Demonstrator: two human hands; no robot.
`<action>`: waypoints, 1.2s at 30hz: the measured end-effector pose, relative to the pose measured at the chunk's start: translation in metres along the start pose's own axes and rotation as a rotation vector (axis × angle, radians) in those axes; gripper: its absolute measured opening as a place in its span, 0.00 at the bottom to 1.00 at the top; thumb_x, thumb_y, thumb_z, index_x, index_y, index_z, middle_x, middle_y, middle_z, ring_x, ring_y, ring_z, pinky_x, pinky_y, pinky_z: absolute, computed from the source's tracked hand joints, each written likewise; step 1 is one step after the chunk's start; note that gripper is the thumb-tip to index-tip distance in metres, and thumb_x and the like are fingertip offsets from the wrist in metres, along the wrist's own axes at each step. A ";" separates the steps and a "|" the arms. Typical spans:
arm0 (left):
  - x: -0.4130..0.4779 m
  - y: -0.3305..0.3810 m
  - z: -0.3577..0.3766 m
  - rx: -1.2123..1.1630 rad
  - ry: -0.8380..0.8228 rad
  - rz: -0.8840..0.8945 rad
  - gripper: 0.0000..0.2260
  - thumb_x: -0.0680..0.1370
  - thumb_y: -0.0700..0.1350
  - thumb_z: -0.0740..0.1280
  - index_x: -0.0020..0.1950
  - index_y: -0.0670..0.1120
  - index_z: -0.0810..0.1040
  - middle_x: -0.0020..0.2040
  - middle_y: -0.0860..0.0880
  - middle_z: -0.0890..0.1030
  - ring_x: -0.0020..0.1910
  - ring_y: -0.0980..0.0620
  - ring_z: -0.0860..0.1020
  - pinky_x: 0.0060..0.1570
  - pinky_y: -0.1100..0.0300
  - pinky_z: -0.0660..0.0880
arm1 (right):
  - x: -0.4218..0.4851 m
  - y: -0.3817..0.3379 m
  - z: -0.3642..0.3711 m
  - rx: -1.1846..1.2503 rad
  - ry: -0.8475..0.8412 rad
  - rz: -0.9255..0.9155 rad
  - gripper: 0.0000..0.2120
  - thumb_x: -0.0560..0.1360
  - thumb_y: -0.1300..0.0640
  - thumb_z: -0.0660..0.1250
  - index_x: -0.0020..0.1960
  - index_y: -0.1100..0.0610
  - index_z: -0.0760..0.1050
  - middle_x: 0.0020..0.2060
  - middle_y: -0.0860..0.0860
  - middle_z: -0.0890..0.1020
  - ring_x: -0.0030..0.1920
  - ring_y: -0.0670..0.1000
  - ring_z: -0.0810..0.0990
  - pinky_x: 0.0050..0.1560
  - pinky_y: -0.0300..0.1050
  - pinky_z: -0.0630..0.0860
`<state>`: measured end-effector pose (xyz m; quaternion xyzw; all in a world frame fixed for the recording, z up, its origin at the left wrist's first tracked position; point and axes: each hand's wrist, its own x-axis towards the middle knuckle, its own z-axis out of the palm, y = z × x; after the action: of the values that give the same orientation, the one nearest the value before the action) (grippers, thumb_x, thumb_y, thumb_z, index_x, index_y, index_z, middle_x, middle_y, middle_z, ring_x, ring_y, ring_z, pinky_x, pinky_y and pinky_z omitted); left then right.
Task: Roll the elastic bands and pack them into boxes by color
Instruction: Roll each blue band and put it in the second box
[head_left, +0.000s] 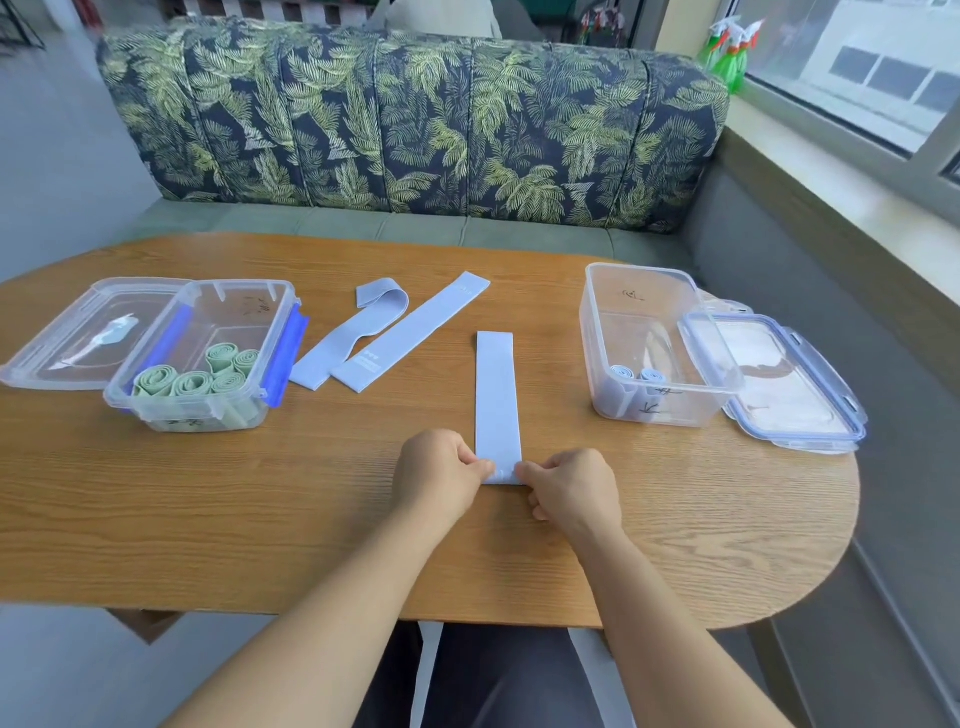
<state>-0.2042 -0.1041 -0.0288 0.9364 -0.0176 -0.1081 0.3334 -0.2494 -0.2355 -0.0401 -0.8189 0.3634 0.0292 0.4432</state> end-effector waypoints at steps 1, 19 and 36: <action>0.001 0.001 0.000 0.000 -0.002 -0.008 0.11 0.74 0.50 0.73 0.34 0.49 0.76 0.35 0.53 0.79 0.36 0.55 0.77 0.30 0.62 0.67 | 0.000 -0.001 0.000 -0.018 0.008 0.005 0.14 0.69 0.49 0.71 0.41 0.61 0.81 0.36 0.55 0.86 0.40 0.58 0.85 0.43 0.53 0.83; -0.007 -0.006 0.010 -0.036 0.044 0.075 0.09 0.77 0.46 0.70 0.55 0.48 0.83 0.52 0.51 0.84 0.51 0.52 0.80 0.52 0.59 0.76 | 0.000 0.000 0.006 -0.034 0.067 -0.014 0.15 0.72 0.46 0.68 0.36 0.57 0.80 0.34 0.51 0.84 0.38 0.55 0.84 0.42 0.47 0.80; -0.043 -0.016 0.004 -0.077 -0.027 0.043 0.05 0.75 0.46 0.72 0.50 0.50 0.82 0.41 0.57 0.80 0.42 0.58 0.79 0.41 0.66 0.74 | -0.045 0.029 -0.003 0.048 0.003 -0.089 0.12 0.74 0.52 0.70 0.34 0.56 0.80 0.27 0.51 0.83 0.36 0.54 0.84 0.43 0.50 0.81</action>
<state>-0.2481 -0.0897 -0.0341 0.9207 -0.0382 -0.1141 0.3713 -0.3014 -0.2226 -0.0419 -0.8235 0.3279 -0.0003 0.4630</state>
